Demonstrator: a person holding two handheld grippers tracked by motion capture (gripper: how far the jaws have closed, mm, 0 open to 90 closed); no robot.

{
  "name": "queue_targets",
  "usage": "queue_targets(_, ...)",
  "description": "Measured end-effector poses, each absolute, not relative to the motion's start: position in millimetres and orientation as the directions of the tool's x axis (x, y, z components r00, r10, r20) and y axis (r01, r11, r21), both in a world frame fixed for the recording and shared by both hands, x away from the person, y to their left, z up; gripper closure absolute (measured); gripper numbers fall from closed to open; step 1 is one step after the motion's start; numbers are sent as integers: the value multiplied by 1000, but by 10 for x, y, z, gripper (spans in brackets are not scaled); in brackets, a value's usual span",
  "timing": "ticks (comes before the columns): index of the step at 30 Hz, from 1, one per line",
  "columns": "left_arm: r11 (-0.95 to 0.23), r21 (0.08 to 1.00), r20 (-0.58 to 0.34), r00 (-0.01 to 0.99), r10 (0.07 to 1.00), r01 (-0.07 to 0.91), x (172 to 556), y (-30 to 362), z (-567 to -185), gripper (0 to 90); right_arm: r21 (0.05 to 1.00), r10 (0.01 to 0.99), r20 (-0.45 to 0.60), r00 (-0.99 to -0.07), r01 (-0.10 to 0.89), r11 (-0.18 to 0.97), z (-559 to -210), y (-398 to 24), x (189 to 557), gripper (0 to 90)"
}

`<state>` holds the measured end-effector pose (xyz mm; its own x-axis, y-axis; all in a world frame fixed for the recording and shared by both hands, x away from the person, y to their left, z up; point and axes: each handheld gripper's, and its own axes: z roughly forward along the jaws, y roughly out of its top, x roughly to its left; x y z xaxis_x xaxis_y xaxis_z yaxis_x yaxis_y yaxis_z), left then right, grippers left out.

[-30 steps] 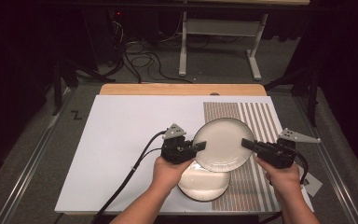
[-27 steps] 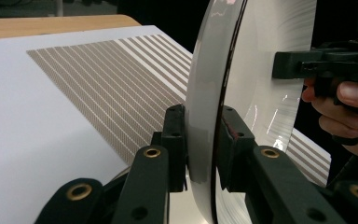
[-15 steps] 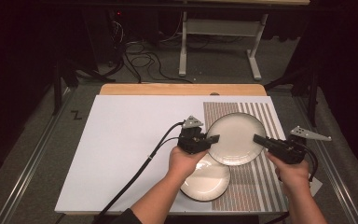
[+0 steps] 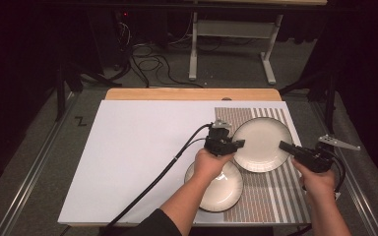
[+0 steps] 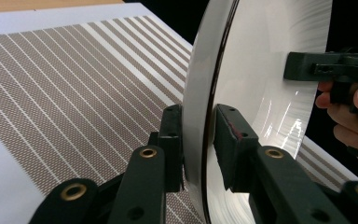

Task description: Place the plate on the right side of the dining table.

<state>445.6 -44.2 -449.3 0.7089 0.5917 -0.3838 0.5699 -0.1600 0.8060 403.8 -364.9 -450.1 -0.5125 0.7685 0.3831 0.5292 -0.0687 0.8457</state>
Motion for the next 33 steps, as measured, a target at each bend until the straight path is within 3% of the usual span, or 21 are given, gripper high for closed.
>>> queue_targets(11, -193, 772, -388, 689, 612, 606, 4562, -586, -4631, 713, 825, 788, 393, -474, 560, -75, -4665, -3729, 4084, 824)
queue_targets(33, -280, 751, -313, 695, 647, 598, 4570, -695, -4776, 686, 812, 806, 378, -456, 582, -51, -4809, -3754, 4088, 825)
